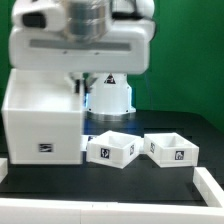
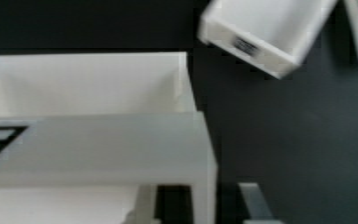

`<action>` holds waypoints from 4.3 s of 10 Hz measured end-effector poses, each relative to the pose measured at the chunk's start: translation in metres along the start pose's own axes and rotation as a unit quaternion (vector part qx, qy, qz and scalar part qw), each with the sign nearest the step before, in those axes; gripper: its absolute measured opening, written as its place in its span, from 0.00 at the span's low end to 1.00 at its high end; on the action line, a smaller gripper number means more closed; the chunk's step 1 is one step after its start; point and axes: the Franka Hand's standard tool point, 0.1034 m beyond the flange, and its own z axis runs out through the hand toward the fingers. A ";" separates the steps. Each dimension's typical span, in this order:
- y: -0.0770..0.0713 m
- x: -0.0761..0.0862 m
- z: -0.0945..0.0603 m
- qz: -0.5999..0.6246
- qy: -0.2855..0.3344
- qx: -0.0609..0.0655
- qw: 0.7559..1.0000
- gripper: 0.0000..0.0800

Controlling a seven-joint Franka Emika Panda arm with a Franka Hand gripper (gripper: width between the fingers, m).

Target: Assemble drawer

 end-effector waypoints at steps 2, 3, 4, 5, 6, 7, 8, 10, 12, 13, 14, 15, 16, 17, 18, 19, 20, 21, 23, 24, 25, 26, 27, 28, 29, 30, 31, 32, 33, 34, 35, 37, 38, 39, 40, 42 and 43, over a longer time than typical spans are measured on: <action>-0.017 0.005 -0.009 -0.003 0.104 0.014 0.994 0.04; -0.015 -0.004 -0.004 0.008 0.139 0.008 0.990 0.04; -0.013 -0.004 -0.002 0.010 0.164 0.004 0.986 0.04; -0.011 -0.001 -0.002 0.012 0.181 0.001 0.983 0.04; -0.007 0.002 -0.002 0.012 0.216 -0.008 0.976 0.04; -0.012 0.000 0.001 -0.006 0.220 -0.015 0.975 0.04; -0.027 0.004 0.002 -0.041 0.234 -0.025 0.971 0.04; -0.061 0.010 0.009 -0.084 0.248 -0.023 0.965 0.04; -0.068 0.008 0.018 -0.088 0.251 -0.017 0.964 0.04; -0.067 0.008 0.018 -0.087 0.251 -0.016 0.964 0.04; -0.067 0.008 0.019 -0.087 0.250 -0.016 0.964 0.04; -0.067 0.008 0.022 -0.121 0.249 -0.026 0.960 0.04; -0.071 0.007 0.030 -0.173 0.245 -0.038 0.953 0.04; -0.081 0.007 0.040 -0.205 0.237 -0.042 0.949 0.04; -0.098 0.009 0.044 -0.212 0.244 -0.059 0.944 0.04; -0.115 0.008 0.051 -0.232 0.253 -0.083 0.936 0.04; -0.112 0.005 0.053 -0.231 0.244 -0.080 0.938 0.04; -0.117 0.007 0.053 -0.208 0.256 -0.088 0.940 0.04; -0.131 0.005 0.059 -0.216 0.259 -0.100 0.936 0.04; -0.127 0.005 0.059 -0.213 0.259 -0.100 0.937 0.04; -0.127 0.005 0.060 -0.239 0.253 -0.107 0.932 0.04; -0.127 0.003 0.062 -0.274 0.241 -0.113 0.924 0.04; -0.123 0.001 0.064 -0.297 0.231 -0.115 0.919 0.04; -0.118 -0.001 0.068 -0.313 0.225 -0.119 0.915 0.04; -0.116 -0.003 0.071 -0.324 0.220 -0.122 0.912 0.04; -0.116 -0.003 0.071 -0.362 0.214 -0.131 0.898 0.04; -0.116 -0.003 0.072 -0.393 0.209 -0.139 0.884 0.04; -0.116 -0.002 0.074 -0.448 0.198 -0.153 0.859 0.04; -0.122 0.001 0.078 -0.518 0.183 -0.166 0.819 0.04; -0.127 0.007 0.077 -0.563 0.175 -0.177 0.788 0.04; -0.123 0.011 0.075 -0.593 0.167 -0.189 0.764 0.04; -0.119 0.013 0.074 -0.635 0.155 -0.205 0.729 0.04; -0.117 0.013 0.073 -0.657 0.146 -0.212 0.708 0.04; -0.113 0.014 0.073 -0.675 0.138 -0.219 0.691 0.04; -0.109 0.014 0.072 -0.682 0.134 -0.223 0.683 0.04; -0.115 0.010 0.074 -0.655 0.130 -0.216 0.713 0.04; -0.120 0.005 0.079 -0.648 0.115 -0.214 0.721 0.04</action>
Offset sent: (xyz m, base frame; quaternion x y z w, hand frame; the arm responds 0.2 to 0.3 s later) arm 0.0000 0.0000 0.0000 0.0000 0.1938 0.0000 0.9810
